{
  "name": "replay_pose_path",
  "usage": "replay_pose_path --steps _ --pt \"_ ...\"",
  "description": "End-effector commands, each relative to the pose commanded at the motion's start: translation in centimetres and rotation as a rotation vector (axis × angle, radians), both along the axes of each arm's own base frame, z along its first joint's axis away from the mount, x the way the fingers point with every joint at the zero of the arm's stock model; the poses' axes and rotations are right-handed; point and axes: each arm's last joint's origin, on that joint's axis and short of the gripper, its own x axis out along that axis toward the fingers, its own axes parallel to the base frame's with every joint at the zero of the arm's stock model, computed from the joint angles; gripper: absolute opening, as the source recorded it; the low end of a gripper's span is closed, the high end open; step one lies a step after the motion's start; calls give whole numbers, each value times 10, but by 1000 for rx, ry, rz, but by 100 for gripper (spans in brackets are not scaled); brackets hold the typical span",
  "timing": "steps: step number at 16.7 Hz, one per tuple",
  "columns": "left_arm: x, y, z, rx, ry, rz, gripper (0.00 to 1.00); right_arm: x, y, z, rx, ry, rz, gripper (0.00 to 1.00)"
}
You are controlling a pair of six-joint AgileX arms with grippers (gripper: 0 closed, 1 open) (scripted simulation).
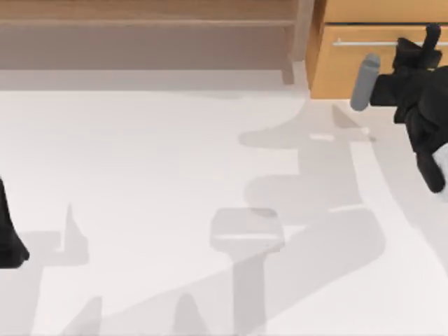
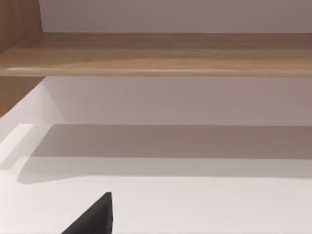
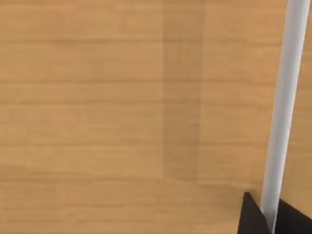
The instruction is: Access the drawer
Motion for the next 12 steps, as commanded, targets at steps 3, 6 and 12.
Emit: replay_pose_path --steps 3,6,12 --pt "0 0 0 0 0 0 100 -26 -1 -7 -6 34 0 0" --pt "0 0 0 0 0 0 100 -46 -2 -6 -7 28 -3 0" --pt "0 0 0 0 0 0 100 -51 -3 -2 -1 9 -10 0"
